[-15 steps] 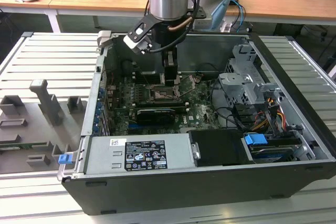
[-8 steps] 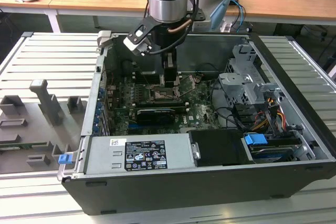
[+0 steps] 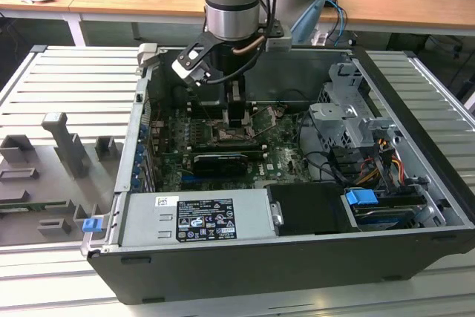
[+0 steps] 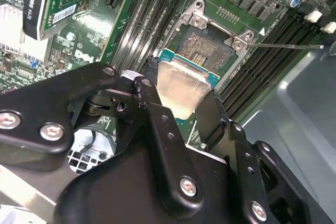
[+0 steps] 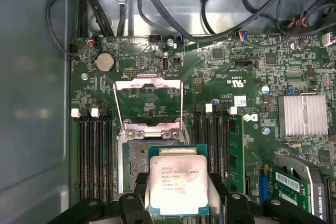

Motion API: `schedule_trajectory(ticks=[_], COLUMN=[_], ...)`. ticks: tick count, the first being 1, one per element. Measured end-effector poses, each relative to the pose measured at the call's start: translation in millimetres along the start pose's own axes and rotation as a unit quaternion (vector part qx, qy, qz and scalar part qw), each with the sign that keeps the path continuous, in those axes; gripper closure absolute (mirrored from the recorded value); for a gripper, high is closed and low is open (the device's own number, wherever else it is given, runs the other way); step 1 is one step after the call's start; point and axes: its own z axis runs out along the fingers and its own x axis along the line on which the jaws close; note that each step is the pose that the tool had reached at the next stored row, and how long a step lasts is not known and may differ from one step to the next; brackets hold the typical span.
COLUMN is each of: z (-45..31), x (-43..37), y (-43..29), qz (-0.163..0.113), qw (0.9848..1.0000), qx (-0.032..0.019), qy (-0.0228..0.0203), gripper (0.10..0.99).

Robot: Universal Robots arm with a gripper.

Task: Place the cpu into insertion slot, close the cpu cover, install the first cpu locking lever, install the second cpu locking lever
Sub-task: 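Place the cpu into insertion slot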

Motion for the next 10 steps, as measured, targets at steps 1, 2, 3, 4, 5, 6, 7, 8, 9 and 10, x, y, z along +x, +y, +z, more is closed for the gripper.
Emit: schedule_trajectory(ticks=[1, 2, 3, 4, 5, 6, 7, 8, 9, 10], z=[0.5, 1.1, 1.6, 2.0, 2.7, 3.1, 3.4, 3.6, 3.8, 4.1], x=[0.2, 0.4, 0.6, 0.7, 0.9, 1.0, 1.1, 1.1, 1.2, 1.3], y=[-0.3, -0.8, -1.2, -1.5, -2.0, -2.3, -2.5, -2.7, -3.0, -3.3], qz=[0.000, 0.000, 0.000, 0.000, 0.000, 0.000, 0.000, 0.000, 0.000, 0.000], qw=[1.0000, 1.0000, 1.0000, 1.0000, 1.0000, 1.0000, 1.0000, 1.0000, 1.0000, 1.0000], qx=[0.0000, 0.0000, 0.0000, 0.0000, 0.0000, 0.0000, 0.0000, 0.0001, 0.0001, 0.0000], qy=[0.0000, 0.0000, 0.0000, 0.0000, 0.0000, 0.0000, 0.0000, -0.0001, -0.0001, -0.0001], gripper=[0.557, 0.557, 0.557, 0.557, 0.557, 0.557, 0.557, 0.557, 0.557, 0.557])
